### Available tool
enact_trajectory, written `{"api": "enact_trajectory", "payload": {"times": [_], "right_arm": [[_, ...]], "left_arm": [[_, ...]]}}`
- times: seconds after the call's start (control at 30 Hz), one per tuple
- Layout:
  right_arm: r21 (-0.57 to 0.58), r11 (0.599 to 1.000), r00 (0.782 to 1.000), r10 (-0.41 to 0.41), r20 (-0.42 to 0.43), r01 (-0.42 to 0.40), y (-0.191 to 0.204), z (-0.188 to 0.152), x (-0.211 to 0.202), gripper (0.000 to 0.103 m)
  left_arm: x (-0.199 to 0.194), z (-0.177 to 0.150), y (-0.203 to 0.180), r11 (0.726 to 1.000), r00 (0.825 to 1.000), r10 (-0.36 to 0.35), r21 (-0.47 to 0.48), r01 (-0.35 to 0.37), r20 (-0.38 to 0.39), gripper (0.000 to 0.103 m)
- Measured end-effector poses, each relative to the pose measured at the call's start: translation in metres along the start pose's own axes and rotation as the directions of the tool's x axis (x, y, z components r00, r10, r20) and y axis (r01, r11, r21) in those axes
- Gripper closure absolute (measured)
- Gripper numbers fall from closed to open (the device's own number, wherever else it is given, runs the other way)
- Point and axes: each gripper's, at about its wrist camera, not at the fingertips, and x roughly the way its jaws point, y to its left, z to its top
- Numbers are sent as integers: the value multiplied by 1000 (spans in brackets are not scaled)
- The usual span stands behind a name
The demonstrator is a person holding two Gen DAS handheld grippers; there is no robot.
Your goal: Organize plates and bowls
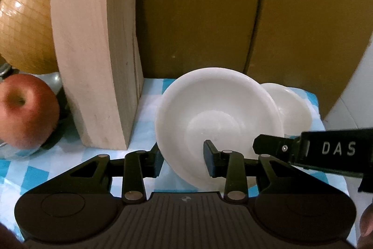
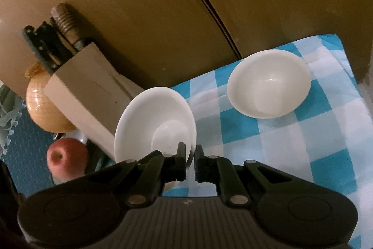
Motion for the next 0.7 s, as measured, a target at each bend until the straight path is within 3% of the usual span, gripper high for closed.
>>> {"api": "enact_trajectory", "payload": {"times": [0.27,0.7], "right_arm": [[-14,1000,1000,11,1,-11,6,-18,-36,97],[-29,1000,999,2,-44,-3,8,-61,-76,96]], "left_arm": [[-34,-16,-11,999,999,-8,51,6,35,57],[-79,-52,-14,994,999,-37,101,35,24,54]]}}
